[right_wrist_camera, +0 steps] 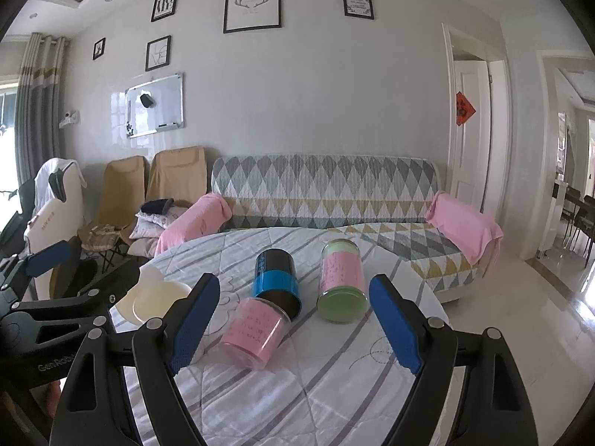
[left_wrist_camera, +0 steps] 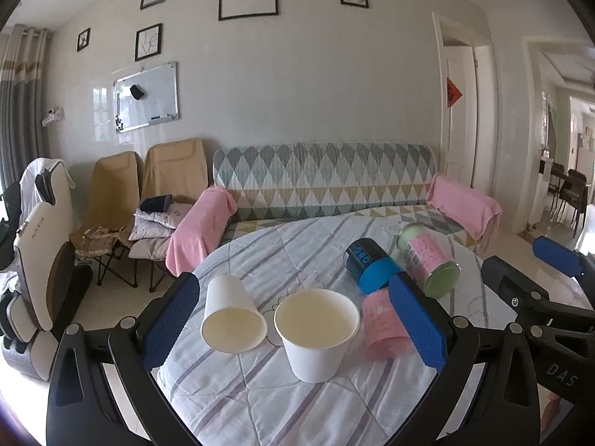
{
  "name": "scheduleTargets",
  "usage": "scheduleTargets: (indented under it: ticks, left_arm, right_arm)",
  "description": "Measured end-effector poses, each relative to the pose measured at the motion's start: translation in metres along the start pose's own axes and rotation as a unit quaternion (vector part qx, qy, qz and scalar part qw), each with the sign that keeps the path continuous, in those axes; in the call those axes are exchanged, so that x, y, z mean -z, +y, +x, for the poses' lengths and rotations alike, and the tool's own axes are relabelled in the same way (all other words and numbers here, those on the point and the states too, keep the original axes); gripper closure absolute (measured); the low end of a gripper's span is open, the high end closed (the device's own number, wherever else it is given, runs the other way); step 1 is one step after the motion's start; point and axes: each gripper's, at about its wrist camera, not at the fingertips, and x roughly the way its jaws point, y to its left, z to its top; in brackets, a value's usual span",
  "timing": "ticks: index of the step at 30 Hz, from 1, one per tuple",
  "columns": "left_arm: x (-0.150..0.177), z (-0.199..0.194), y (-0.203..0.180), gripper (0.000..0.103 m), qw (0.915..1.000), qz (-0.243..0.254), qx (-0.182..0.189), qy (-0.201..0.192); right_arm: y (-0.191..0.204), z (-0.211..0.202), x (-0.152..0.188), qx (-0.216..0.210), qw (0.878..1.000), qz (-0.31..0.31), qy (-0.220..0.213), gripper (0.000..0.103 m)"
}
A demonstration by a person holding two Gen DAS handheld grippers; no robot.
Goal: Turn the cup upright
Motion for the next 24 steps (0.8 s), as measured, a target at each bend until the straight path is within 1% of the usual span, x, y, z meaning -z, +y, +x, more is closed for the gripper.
scheduleTargets:
  ticks: [4,12,24]
  left_arm:
    - [0.0010,0.0020,-0.0011,0.000,1.0000,0.000,0.001,0.006]
    - [0.0018,-0.0010,-0.0009,0.000,1.0000,0.004,-0.003,-0.003]
    - [0.0021,-0.0053,-0.0004,0.000,0.9999,0.008,-0.007,-0.008]
  right_arm:
    - [0.0000,0.0012,0.0010,0.001,1.000,0.000,0.001,0.019]
    - [-0.0008,0.0033,0.0010,-0.002,1.000,0.002,0.005,0.019]
    - [-0.0012,0.0047,0.0020,0.001,1.000,0.001,0.007,0.019]
